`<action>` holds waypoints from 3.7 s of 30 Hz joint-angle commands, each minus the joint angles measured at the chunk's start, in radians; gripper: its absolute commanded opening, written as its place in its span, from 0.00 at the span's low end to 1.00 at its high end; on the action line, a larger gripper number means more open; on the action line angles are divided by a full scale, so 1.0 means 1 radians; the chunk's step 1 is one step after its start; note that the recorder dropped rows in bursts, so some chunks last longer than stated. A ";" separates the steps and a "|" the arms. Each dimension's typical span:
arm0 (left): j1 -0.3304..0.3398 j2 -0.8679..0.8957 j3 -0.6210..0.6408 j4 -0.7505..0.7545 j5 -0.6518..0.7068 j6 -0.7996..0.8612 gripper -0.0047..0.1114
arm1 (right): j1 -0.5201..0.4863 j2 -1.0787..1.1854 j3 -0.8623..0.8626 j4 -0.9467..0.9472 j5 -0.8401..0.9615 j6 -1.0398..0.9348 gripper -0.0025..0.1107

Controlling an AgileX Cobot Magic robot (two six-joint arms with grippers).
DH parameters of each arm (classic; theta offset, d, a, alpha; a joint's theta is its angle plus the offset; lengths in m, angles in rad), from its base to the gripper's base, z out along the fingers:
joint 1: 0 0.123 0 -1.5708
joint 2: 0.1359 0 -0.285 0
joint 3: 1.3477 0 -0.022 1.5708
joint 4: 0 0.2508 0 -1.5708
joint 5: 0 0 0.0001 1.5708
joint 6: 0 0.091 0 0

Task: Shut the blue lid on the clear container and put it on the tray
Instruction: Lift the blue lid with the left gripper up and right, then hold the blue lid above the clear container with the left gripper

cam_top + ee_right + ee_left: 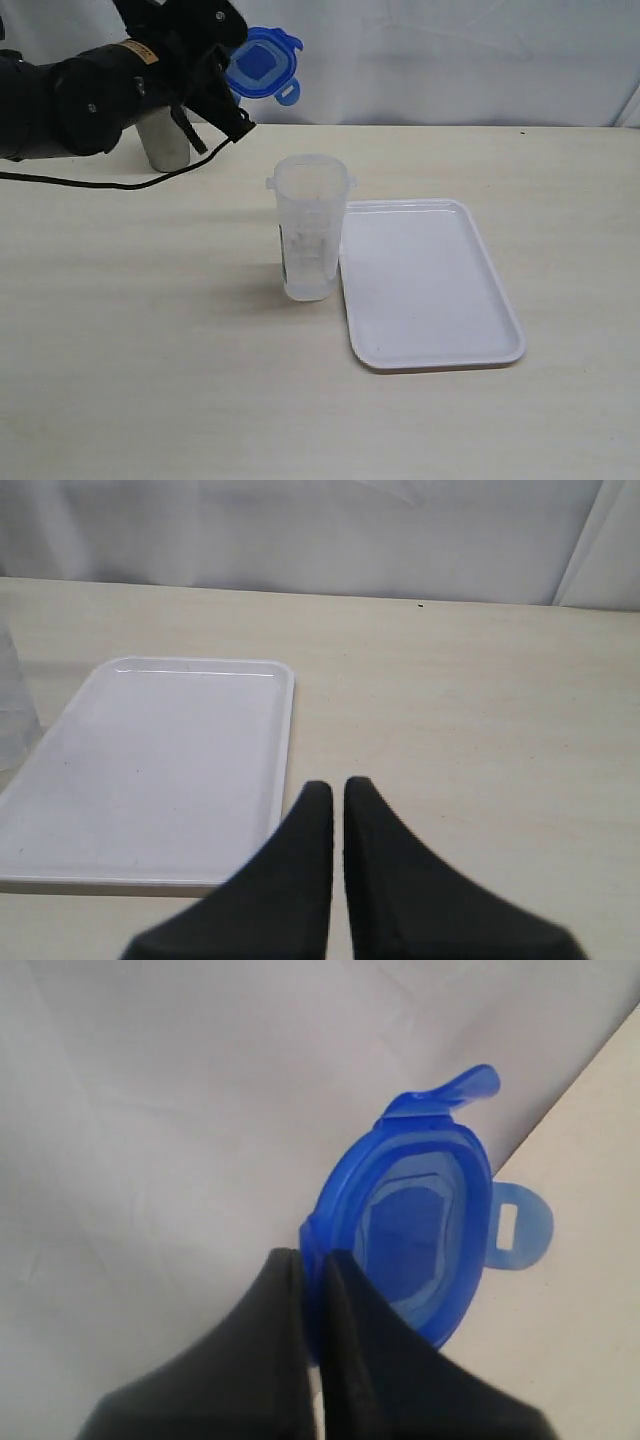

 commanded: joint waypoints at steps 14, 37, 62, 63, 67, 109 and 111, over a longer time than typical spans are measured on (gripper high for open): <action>-0.153 0.003 -0.010 -0.330 -0.168 0.610 0.04 | 0.000 -0.005 0.003 0.006 -0.003 0.002 0.06; -0.353 0.041 -0.010 -0.774 -0.378 1.040 0.04 | 0.000 -0.005 0.003 0.006 -0.003 0.002 0.06; -0.388 0.041 -0.010 -0.765 -0.391 1.105 0.04 | 0.000 -0.005 0.003 0.006 -0.003 0.002 0.06; -0.388 0.041 -0.010 -0.765 -0.399 1.105 0.04 | 0.000 -0.005 0.003 0.006 -0.003 0.002 0.06; -0.388 0.041 -0.010 -0.770 -0.402 1.105 0.04 | 0.000 -0.005 0.003 0.006 -0.003 0.002 0.06; -0.428 0.041 0.052 -0.732 -0.486 1.054 0.04 | 0.000 -0.005 0.003 0.006 -0.003 0.002 0.06; -0.435 0.041 0.052 -0.732 -0.486 1.056 0.04 | 0.000 -0.005 0.003 0.006 -0.003 0.002 0.06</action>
